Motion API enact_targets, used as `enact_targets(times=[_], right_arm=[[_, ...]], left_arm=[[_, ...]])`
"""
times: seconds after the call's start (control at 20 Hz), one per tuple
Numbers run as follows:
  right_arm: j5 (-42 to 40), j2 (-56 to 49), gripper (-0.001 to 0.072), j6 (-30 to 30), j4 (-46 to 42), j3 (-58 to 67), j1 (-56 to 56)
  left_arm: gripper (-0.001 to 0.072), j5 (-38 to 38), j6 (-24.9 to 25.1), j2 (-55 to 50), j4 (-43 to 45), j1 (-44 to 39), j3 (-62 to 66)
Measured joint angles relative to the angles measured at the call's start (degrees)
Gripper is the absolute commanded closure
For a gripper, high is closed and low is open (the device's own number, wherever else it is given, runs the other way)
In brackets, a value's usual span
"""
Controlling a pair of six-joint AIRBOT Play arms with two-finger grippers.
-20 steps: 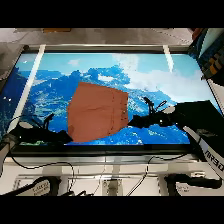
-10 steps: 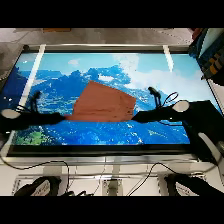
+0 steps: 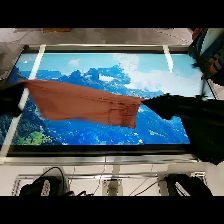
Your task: Fold the clothes and pants, and hang the long-sleeved shirts on hangers.
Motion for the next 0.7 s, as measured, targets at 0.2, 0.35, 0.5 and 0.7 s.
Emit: enact_targets(times=[0.2,0.35,0.5,0.7], right_arm=[[-1.16,5.22,0.0694,7.06,2.8,1.09,0.0],[-4.7,3.89,0.0694,9.64,2.21,-0.57,0.0],[-10.95,-1.92,0.0694,10.73,1.27,-4.96,0.59],[-23.93,-14.71,0.0694,11.1,-0.59,-9.18,4.02]], left_arm=[[0.0704,2.45,-0.74,7.37,0.07,0.0,-0.7],[0.0704,0.83,-2.82,5.62,-0.33,-0.04,-5.38],[0.0704,1.2,-3.89,-2.05,-3.41,-0.59,-12.24],[0.0703,7.19,0.96,-19.19,-12.44,-6.03,-17.35]])
